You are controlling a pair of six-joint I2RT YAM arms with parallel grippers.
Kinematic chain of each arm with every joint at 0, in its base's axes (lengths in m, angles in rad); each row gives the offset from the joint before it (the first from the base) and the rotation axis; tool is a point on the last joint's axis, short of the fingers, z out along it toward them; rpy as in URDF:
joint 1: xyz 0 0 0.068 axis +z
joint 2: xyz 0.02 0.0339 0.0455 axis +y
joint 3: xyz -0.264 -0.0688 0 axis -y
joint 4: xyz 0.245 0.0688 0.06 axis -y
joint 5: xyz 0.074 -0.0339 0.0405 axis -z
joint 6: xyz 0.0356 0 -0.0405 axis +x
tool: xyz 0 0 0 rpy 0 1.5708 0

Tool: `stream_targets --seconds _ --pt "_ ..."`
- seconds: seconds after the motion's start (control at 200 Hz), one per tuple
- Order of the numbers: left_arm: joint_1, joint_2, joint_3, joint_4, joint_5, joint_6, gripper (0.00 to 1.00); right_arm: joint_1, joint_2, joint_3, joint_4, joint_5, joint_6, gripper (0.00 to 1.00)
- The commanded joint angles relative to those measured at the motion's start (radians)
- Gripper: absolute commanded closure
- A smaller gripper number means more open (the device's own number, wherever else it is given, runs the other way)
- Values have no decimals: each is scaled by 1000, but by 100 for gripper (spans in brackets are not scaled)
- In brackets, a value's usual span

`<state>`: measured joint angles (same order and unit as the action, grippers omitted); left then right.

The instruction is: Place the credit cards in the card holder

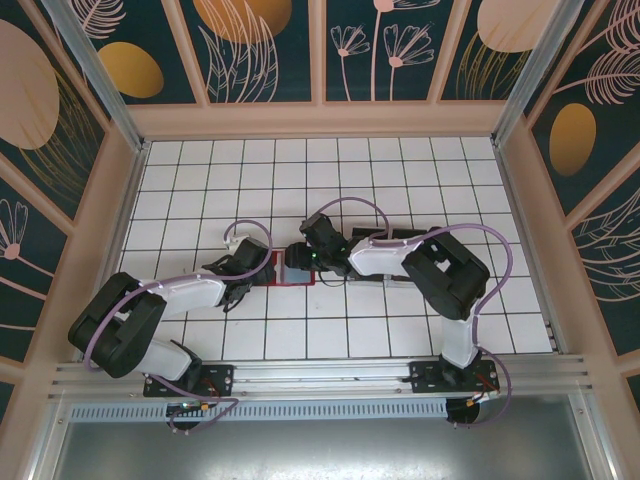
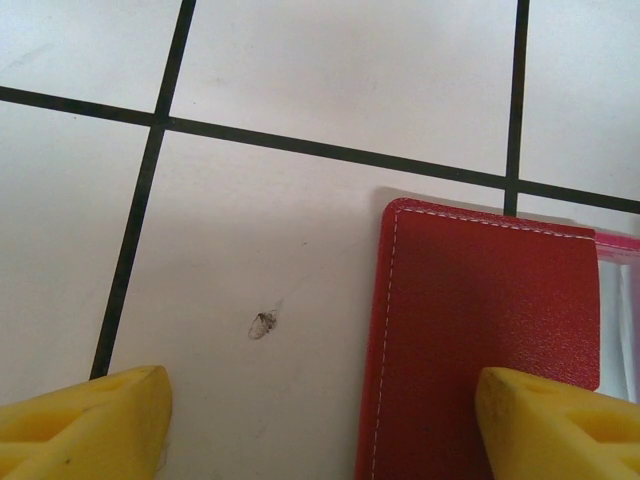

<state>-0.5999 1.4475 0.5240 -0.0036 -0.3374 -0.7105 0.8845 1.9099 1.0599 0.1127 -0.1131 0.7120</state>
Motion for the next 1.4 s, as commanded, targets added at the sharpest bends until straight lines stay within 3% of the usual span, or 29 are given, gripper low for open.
stream_targets --seconds 0.0,0.425,0.966,1.396 --pt "6 14 -17 20 41 9 21 9 14 22 43 -40 15 52" --pt "7 11 -30 39 51 4 21 5 14 -17 157 -123 84 53" --pt "6 6 -22 33 50 7 21 -2 -60 5 -83 92 -59 48" --pt "7 9 -32 43 58 6 21 12 1 23 -52 46 -51 49"
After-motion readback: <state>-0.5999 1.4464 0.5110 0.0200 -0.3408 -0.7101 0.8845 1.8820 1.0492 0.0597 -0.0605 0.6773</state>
